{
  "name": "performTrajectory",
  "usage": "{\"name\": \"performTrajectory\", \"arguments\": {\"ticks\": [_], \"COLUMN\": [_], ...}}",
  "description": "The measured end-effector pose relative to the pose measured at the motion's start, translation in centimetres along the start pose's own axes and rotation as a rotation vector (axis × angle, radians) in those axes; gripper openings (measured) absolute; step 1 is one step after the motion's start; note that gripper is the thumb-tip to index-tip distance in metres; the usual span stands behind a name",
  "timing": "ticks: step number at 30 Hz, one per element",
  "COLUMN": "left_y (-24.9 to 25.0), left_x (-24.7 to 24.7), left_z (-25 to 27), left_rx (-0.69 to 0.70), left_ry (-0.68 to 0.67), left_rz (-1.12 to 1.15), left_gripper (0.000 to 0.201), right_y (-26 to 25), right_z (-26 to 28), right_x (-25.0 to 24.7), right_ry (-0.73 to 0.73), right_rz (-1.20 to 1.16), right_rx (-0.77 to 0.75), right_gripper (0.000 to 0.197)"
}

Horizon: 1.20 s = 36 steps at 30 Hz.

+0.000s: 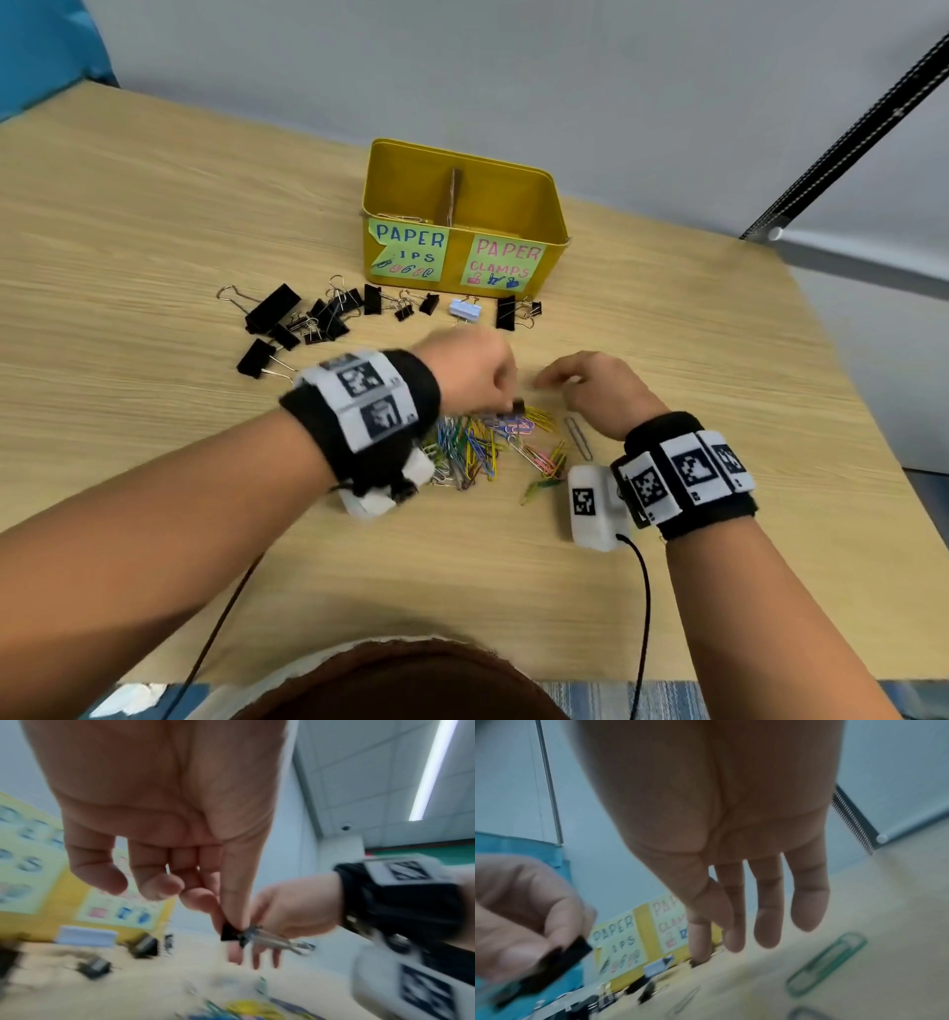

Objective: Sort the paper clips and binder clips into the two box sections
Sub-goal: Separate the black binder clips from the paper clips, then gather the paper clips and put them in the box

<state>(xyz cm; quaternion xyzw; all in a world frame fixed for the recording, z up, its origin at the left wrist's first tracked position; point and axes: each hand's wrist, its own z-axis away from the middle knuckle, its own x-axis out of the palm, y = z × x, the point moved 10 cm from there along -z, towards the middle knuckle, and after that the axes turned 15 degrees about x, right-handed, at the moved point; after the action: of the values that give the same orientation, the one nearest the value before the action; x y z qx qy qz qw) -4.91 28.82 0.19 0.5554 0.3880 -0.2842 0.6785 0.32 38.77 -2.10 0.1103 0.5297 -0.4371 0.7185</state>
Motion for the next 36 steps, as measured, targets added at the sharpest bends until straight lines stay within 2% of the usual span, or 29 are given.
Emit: {"name": "performTrajectory", "arguments": {"ticks": [3,6,9,13,15,16,18,20,23,26,28,30,33,36], "left_y": [-3.6,-6.2,-8.1,-8.4,-8.0,-7.8,-7.7,-8.2,-8.8,-8.0,-7.9,-8.7,-9.3,-8.2], "left_x": [-3.9,-5.1,-3.8,-0.9,0.1,0.4,0.7,0.2,0.1,1.1,0.8,0.2,0.8,2.0], "left_z": [1.1,3.0,5.4,6.8,6.9,7.1,7.4,7.9,8.8,9.3,10.0,11.2,12.7,12.1], "left_rx": [-0.115,-0.2,-0.285,-0.291,-0.255,-0.236,-0.218,-0.237,-0.291,-0.258,-0.271,-0.343,-0.424,-0.414], "left_ry": [0.165,0.143,0.021,-0.138,-0.195,-0.216,-0.224,-0.188,-0.179,-0.24,-0.21,-0.155,-0.179,-0.212], "left_rz": [0.071,0.024,0.005,-0.046,-0.055,-0.046,-0.017,-0.01,-0.045,-0.029,-0.037,-0.041,-0.038,-0.034], "left_gripper": [0.019,0.022,0.021,0.04,0.044,0.044,0.041,0.039,0.047,0.047,0.049,0.06,0.077,0.079], "right_y": [3.2,5.2,3.4,-1.7,-3.3,-3.7,-4.1,-4.5,-6.2,-7.1,-6.1,-3.8,-0.4,-1.2], "right_z": [-1.1,-1.1,-0.4,0.8,0.7,0.3,-0.6,-0.8,0.6,3.0,3.5,3.5,4.0,4.9], "right_x": [-1.6,-0.6,0.9,4.4,4.1,3.4,2.3,3.0,5.2,6.7,5.4,3.9,4.3,6.0], "right_ry": [0.136,0.074,0.02,-0.166,-0.163,-0.103,0.015,0.021,-0.064,-0.209,-0.177,-0.113,-0.132,-0.168], "right_rz": [0.03,0.134,0.093,0.029,-0.026,-0.018,0.08,0.182,0.232,0.244,0.192,0.149,0.208,0.164], "right_rx": [0.155,0.282,0.21,0.004,-0.027,-0.03,-0.018,-0.011,-0.11,-0.208,-0.188,-0.088,0.086,0.053], "right_gripper": [0.036,0.036,0.035,0.032,0.029,0.031,0.038,0.044,0.047,0.048,0.048,0.05,0.052,0.06]}}
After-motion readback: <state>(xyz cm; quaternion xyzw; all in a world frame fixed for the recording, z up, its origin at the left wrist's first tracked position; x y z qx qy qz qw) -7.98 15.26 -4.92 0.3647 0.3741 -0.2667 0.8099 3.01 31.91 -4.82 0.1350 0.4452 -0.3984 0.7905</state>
